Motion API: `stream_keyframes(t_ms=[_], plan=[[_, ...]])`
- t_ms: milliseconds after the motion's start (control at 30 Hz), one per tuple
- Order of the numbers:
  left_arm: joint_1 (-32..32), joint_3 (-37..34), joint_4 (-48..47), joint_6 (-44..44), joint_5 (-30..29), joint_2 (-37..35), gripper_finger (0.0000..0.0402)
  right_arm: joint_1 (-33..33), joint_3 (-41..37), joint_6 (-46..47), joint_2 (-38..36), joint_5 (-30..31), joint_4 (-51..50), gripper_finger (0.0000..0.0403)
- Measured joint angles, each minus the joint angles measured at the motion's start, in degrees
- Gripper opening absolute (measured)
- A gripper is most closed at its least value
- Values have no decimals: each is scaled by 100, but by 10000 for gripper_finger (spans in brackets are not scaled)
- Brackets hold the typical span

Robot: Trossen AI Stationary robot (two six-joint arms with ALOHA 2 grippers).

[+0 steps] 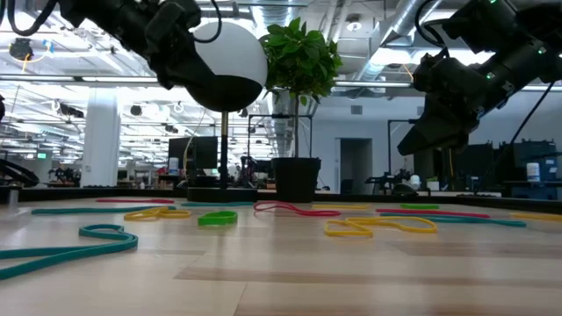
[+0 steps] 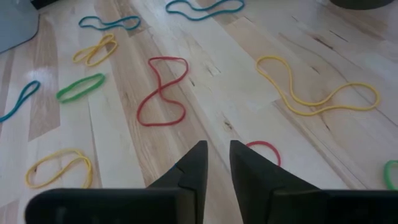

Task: Pick and place items into bin
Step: Put the red rubber band into the gray bin

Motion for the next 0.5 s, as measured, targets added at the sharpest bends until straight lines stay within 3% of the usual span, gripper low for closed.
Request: stream_keyframes(t_ms=[333,500], plan=[[0,0,-1395,-1669,427,0,92,-120,0,0,0,183,-3,63],[0,-172,-1494,-1879,337,0,92,-188,0,-2,0,183,10,63]])
